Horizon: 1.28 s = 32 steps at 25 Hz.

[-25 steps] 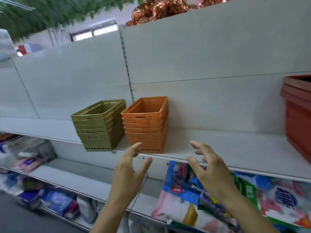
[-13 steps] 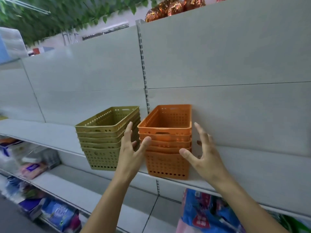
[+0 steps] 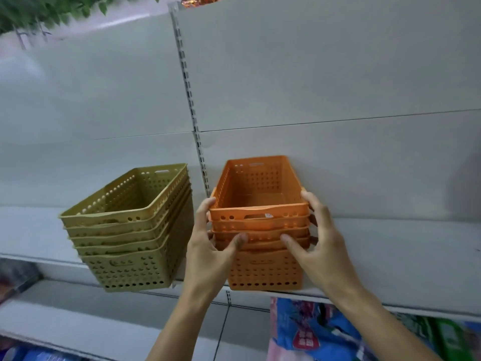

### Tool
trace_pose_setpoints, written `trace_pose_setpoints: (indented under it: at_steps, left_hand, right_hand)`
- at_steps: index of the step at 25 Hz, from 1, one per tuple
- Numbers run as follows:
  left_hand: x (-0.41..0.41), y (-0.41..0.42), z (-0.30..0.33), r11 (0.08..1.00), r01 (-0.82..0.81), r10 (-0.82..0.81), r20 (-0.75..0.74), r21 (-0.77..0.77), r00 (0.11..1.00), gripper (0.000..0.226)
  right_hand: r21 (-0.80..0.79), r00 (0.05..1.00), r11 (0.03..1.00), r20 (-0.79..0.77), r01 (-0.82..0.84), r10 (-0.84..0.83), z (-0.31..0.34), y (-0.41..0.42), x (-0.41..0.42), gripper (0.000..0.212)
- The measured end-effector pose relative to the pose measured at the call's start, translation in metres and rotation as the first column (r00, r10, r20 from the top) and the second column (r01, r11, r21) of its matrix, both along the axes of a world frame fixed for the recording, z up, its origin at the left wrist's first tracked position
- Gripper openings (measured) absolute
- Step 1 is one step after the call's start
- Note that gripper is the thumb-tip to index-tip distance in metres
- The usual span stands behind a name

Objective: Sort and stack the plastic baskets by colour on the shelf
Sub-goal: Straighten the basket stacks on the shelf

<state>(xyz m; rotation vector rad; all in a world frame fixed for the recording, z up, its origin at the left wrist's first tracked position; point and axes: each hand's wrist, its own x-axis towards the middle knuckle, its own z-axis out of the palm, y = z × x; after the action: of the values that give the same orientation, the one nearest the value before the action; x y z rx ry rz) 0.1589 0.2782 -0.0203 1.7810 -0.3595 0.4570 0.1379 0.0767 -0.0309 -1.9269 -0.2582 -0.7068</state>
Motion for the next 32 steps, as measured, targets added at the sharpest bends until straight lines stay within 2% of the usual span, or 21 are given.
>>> trace_pose_setpoints:
  at_steps: [4, 8, 12, 15, 17, 20, 22, 23, 26, 29, 32]
  left_hand:
    - [-0.005, -0.029, -0.004, 0.997, 0.064, -0.064, 0.005, 0.040, 0.998, 0.083]
    - [-0.010, -0.078, -0.011, 0.975, 0.219, -0.219, -0.013, 0.042, 0.976, 0.089]
    - [-0.023, -0.141, -0.015, 0.935, 0.333, -0.335, -0.003, 0.121, 0.942, 0.102]
    - [-0.036, -0.194, -0.015, 0.917, 0.370, -0.375, 0.011, 0.149, 0.927, 0.102]
    - [-0.046, -0.230, -0.014, 0.917, 0.360, -0.368, 0.020, 0.172, 0.929, 0.099]
    - [-0.064, -0.282, -0.009, 0.917, 0.348, -0.362, 0.039, 0.197, 0.931, 0.094]
    - [-0.069, -0.312, -0.008, 0.918, 0.335, -0.353, 0.056, 0.213, 0.934, 0.093]
    - [-0.071, -0.326, -0.007, 0.919, 0.331, -0.350, 0.053, 0.212, 0.935, 0.093]
    - [-0.071, -0.354, -0.009, 0.914, 0.334, -0.351, 0.036, 0.231, 0.936, 0.094]
    - [-0.075, -0.363, -0.005, 0.879, 0.375, -0.397, 0.017, 0.293, 0.917, 0.097]
    - [-0.079, -0.352, 0.001, 0.847, 0.381, -0.417, 0.019, 0.370, 0.909, 0.098]
  right_hand:
    - [-0.002, 0.991, 0.991, -0.029, 0.133, -0.133, 0.001, -0.023, -0.033, 0.092]
    - [-0.125, 0.947, 0.941, -0.030, 0.314, -0.320, -0.001, -0.063, -0.069, 0.104]
    - [-0.195, 0.885, 0.870, -0.017, 0.454, -0.465, 0.003, -0.125, -0.104, 0.099]
    - [-0.245, 0.841, 0.812, 0.027, 0.530, -0.540, 0.003, -0.177, -0.126, 0.095]
    - [-0.327, 0.788, 0.732, 0.067, 0.597, -0.612, 0.004, -0.209, -0.137, 0.091]
    - [-0.544, 0.656, 0.471, 0.209, 0.694, -0.725, 0.010, -0.259, -0.148, 0.086]
    - [-0.679, 0.639, 0.299, 0.324, 0.670, -0.697, 0.014, -0.291, -0.150, 0.086]
    - [-0.720, 0.648, 0.252, 0.344, 0.647, -0.680, 0.015, -0.306, -0.150, 0.087]
    - [-0.762, 0.648, 0.240, 0.289, 0.602, -0.705, 0.017, -0.333, -0.151, 0.090]
    - [-0.744, 0.639, 0.316, 0.190, 0.589, -0.745, 0.017, -0.338, -0.154, 0.090]
    - [-0.724, 0.657, 0.323, 0.231, 0.609, -0.718, 0.017, -0.317, -0.154, 0.089]
